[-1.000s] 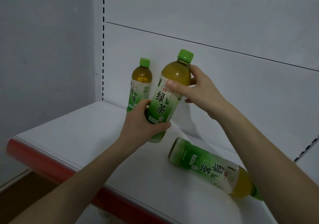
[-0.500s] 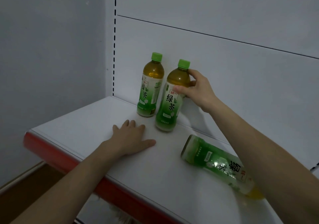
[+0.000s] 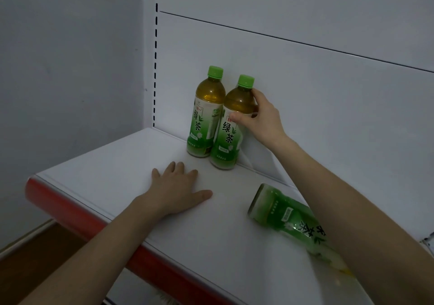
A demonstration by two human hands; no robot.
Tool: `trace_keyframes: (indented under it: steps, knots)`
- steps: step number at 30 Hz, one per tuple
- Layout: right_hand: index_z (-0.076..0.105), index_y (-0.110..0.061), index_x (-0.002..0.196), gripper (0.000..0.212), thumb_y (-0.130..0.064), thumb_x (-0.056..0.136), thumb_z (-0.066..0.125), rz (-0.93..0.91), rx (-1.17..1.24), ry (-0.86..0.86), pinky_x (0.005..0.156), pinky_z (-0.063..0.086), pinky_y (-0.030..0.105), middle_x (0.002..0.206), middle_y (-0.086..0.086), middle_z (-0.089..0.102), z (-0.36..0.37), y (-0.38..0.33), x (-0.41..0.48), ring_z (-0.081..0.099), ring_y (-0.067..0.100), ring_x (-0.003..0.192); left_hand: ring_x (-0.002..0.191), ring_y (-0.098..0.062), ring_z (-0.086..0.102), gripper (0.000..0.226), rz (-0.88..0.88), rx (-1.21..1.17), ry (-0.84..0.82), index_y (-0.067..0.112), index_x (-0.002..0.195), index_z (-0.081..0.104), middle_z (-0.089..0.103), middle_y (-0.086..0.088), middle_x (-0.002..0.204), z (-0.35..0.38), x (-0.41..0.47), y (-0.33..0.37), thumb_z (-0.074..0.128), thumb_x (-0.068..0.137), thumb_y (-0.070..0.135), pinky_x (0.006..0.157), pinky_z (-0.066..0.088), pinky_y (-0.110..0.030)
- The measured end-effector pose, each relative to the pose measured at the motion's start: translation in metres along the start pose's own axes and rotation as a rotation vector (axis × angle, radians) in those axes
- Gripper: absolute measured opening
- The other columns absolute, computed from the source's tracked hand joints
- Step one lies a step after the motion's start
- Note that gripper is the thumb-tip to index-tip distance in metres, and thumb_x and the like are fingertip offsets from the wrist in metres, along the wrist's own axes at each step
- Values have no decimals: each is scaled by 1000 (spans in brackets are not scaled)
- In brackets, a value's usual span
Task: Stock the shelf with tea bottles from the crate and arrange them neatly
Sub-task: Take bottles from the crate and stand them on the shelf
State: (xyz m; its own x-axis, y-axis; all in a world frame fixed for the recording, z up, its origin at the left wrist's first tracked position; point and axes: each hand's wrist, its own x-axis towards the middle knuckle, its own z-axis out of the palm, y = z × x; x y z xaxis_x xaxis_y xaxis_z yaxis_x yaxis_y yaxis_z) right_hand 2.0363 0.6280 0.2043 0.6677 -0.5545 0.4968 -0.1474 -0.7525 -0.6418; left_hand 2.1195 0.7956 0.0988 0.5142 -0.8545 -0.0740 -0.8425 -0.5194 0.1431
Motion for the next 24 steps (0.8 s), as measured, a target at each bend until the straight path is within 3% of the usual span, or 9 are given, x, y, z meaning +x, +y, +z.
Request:
trace_keyframes:
  steps: [5, 7, 9, 13, 17, 19, 21, 24]
  knots:
    - [18, -13, 145, 87, -34, 77, 70, 87, -78, -88, 92, 39, 21, 144, 7, 41, -11, -1, -7, 47, 22, 124, 134, -26, 25, 68, -9, -5, -16, 24, 137, 33, 33, -9, 141, -3, -3, 2, 30, 85, 67, 107, 22, -52]
    - [11, -13, 146, 92, -43, 79, 65, 177, -115, -164, 98, 43, 33, 145, 14, 38, -28, 2, -17, 50, 27, 121, 130, -25, 32, 66, -12, -24, -5, 22, 135, 36, 37, -9, 139, -7, -5, 4, 33, 85, 65, 107, 27, -48]
    - [22, -15, 144, 81, -45, 81, 62, 227, -150, -234, 96, 47, 38, 135, 16, 49, -55, 5, -38, 55, 24, 111, 131, -24, 35, 64, 36, -130, 31, 19, 139, 33, 34, -9, 145, -13, -8, 11, 40, 88, 57, 109, 30, -40]
    - [44, -20, 132, 62, -48, 79, 60, 318, -327, -487, 96, 44, 28, 124, 7, 58, -114, 14, -99, 56, 16, 107, 133, -15, 35, 64, 283, -316, 141, 21, 143, 30, 34, -1, 149, -29, -15, 39, 48, 88, 48, 104, 27, -23]
    - [39, -32, 132, 79, -60, 63, 64, 528, -403, -700, 96, 42, 23, 121, -8, 52, -140, 27, -158, 52, 11, 112, 137, -12, 26, 81, 410, -337, 56, 24, 145, 24, 27, 4, 152, -35, -11, 72, 54, 78, 59, 109, 24, -26]
    - [47, -36, 114, 56, -52, 66, 71, 525, -349, -640, 86, 48, 21, 106, -18, 58, -139, 35, -175, 58, 6, 98, 137, -11, 25, 85, 469, -333, 5, 25, 145, 22, 25, 5, 152, -36, -10, 88, 59, 75, 58, 108, 23, -26]
    - [58, -33, 97, 38, -40, 66, 78, 455, -297, -511, 72, 55, 22, 91, -16, 67, -136, 39, -183, 64, 2, 78, 134, -11, 28, 89, 529, -311, -36, 24, 145, 23, 29, 5, 150, -34, -9, 100, 66, 73, 54, 106, 24, -22]
    - [61, -36, 87, 34, -26, 62, 82, 328, -258, -388, 60, 50, 12, 86, -14, 67, -135, 36, -184, 61, -4, 69, 120, -9, 43, 81, 566, -337, -91, 26, 138, 37, 45, 6, 134, -30, -8, 106, 74, 69, 49, 93, 33, -15]
